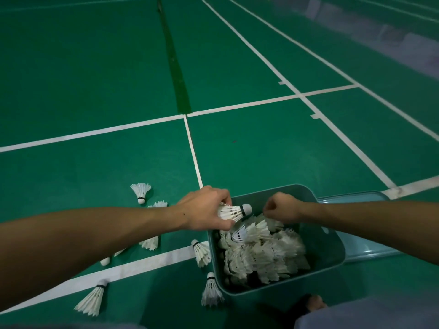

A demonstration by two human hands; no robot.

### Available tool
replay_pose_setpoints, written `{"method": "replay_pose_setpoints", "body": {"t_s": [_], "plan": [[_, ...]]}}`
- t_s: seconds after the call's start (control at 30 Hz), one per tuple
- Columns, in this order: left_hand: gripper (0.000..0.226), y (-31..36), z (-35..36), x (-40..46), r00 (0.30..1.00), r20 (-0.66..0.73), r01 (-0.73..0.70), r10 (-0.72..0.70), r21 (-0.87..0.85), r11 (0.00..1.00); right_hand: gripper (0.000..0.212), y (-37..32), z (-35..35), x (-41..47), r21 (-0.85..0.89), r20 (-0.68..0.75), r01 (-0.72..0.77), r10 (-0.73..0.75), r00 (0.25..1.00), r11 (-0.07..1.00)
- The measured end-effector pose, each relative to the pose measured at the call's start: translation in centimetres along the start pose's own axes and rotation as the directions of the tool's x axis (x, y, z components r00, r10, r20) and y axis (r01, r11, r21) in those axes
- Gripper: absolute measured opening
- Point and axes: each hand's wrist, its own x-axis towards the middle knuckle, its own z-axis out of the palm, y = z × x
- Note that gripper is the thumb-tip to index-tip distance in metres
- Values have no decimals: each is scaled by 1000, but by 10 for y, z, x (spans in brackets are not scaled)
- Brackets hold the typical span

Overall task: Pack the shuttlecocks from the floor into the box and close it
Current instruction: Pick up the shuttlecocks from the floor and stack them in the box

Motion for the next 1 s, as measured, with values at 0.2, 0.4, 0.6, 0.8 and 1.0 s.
{"method": "replay_pose_setpoints", "body": {"t_s": [0.2,0.4,0.6,0.8,1.0], "plan": [[46,8,-2,-3,995,-12,-98,101,155,983,49,-59,-19,-40,602,246,60,-256,935,796],[55,20,4,-2,986,-18,-161,166,159,974,44,-54,-13,-48,636,294,-34,-202,934,771],[76,19,2,3,992,91,-99,86,141,985,51,-39,-14,-47,566,398,-91,-175,900,819],[63,4,-2,7,993,118,-32,30,15,999,48,1,-23,-38,582,427,-158,-134,894,798],[63,4,3,6,995,100,7,2,-93,996,43,30,-31,-31,615,330,-197,-22,944,763]]}}
